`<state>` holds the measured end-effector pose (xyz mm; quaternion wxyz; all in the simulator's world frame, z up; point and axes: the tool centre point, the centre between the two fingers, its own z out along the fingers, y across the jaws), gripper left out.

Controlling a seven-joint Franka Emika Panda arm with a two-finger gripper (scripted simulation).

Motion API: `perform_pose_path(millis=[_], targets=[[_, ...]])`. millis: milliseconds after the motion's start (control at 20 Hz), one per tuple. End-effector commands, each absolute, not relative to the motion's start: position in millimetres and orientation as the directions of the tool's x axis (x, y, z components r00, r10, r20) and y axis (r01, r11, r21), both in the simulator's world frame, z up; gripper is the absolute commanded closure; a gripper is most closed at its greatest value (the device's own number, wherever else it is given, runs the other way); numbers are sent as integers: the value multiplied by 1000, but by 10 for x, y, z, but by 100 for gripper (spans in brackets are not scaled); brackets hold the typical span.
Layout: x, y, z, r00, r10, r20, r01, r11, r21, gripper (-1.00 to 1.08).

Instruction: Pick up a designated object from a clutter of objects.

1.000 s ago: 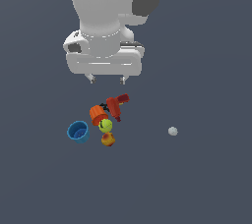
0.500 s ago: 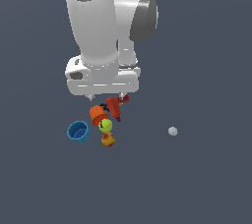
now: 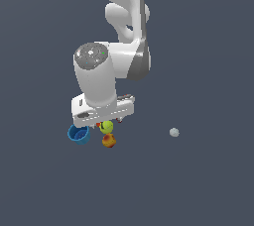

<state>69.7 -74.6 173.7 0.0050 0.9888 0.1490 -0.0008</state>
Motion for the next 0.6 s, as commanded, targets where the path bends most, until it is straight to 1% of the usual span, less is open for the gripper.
perform_pose_path(millis=[0, 300, 550], targets=[[758, -768, 1499, 939, 343, -2, 343, -939, 8, -92], [830, -801, 1080, 907, 422, -1, 422, -907, 3, -92], [852, -815, 887, 890, 456, 0, 456, -890, 1, -92]])
